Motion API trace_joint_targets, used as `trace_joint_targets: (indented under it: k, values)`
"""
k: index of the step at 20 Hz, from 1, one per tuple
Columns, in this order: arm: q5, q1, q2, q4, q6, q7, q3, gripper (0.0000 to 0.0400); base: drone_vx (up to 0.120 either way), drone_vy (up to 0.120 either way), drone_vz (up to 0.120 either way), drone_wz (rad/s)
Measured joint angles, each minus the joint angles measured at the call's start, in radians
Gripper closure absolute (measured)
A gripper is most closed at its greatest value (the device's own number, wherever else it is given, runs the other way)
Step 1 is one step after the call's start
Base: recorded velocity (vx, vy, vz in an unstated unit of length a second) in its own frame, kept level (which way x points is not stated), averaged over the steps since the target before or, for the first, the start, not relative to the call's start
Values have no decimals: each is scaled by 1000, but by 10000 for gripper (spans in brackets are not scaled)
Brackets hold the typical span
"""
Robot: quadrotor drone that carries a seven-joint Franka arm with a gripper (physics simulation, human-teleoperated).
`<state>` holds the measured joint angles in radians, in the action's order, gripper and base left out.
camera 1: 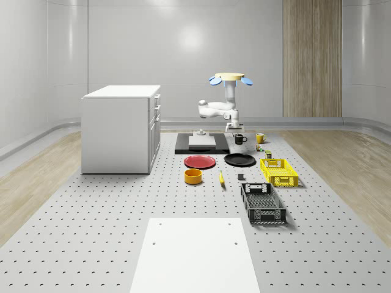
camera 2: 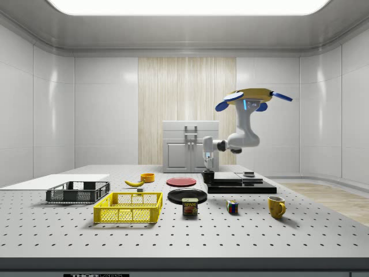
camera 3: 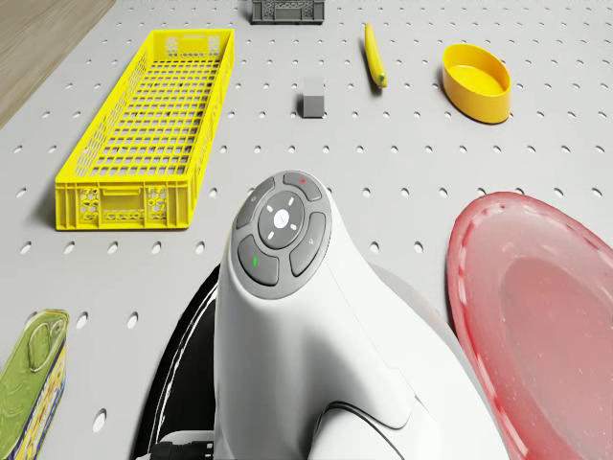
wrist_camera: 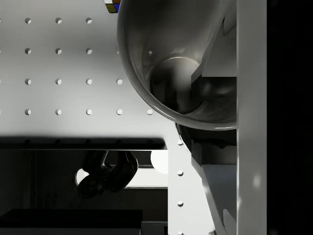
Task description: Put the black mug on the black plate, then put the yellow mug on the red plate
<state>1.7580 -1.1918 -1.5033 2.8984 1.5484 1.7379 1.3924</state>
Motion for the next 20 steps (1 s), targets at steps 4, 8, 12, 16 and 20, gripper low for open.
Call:
trace_joint_targets:
  k: [4, 8, 12, 16, 20]
  values:
    - [-2, -1, -5, 0, 5, 1, 1, 290, 120, 0, 0, 0]
    - [-4, -2, -10, 0, 10, 2, 2, 290, 120, 0, -80, 0]
    - [-6, -3, -15, -1, 14, 2, 2, 290, 120, 0, -30, 0]
    - [-8, -4, -19, -1, 18, 3, 3, 290, 120, -60, 0, 0]
    - [-9, -4, -23, -1, 22, 3, 4, 290, 120, 0, 0, 0]
